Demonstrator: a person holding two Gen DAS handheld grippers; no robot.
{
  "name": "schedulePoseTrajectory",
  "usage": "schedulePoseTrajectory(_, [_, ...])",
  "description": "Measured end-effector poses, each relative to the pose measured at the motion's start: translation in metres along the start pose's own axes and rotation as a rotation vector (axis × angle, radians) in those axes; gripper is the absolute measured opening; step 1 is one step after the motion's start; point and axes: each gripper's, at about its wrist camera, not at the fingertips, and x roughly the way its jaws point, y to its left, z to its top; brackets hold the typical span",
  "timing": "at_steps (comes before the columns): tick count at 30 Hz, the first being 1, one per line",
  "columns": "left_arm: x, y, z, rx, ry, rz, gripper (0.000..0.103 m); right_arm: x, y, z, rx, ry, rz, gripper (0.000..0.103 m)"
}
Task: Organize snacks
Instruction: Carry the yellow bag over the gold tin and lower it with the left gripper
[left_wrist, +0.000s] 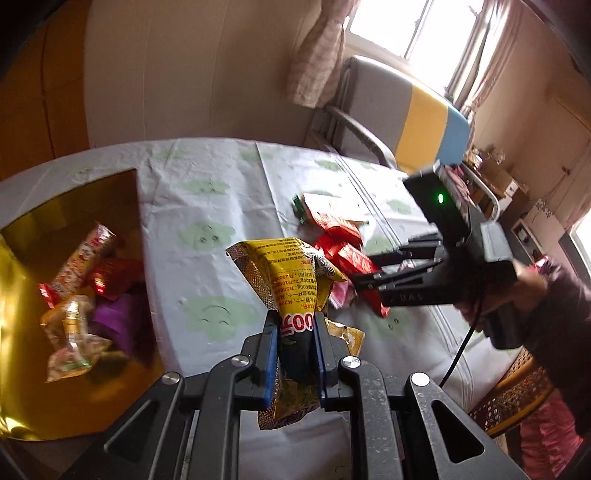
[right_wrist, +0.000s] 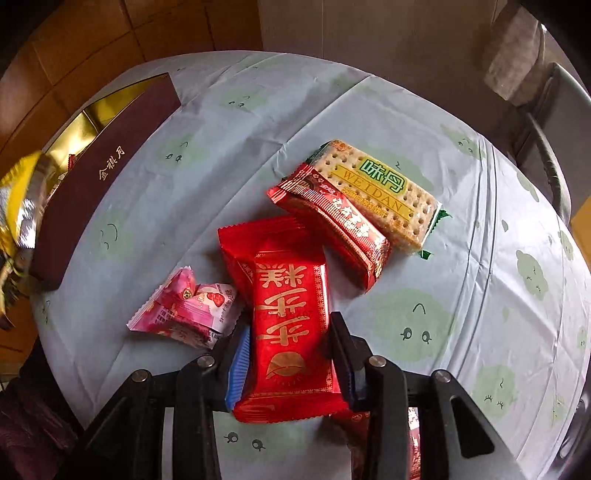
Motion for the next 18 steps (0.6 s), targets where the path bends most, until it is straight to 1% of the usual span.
schedulePoseTrajectory(4, [-0.035, 0.021, 0.005, -0.035, -0.077, 0.067, 0.016, 0.0, 0.013, -0.006, -0.006, -0.013, -0.039, 0.04])
schedulePoseTrajectory(6, [-0.049, 0.036, 0.007, -0.062, -0.109, 0.121, 0.016, 0.002, 0.016, -0.007, -0.004, -0.02, -0.051, 0.04])
schedulePoseTrajectory(9, [-0.07, 0.073, 0.008, -0.139, -0.142, 0.211, 0.016, 0.003, 0.015, -0.006, 0.0, -0.03, -0.054, 0.04])
schedulePoseTrajectory(12, [-0.083, 0.119, 0.003, -0.23, -0.139, 0.284, 0.016, 0.002, 0.016, -0.008, 0.005, -0.037, -0.053, 0.04])
schedulePoseTrajectory(15, [-0.087, 0.161, -0.003, -0.312, -0.117, 0.321, 0.016, -0.002, 0.017, -0.011, 0.007, -0.039, -0.056, 0.04])
schedulePoseTrajectory(18, [-0.079, 0.193, -0.002, -0.339, -0.085, 0.377, 0.016, -0.004, 0.017, -0.014, 0.013, -0.042, -0.058, 0.04])
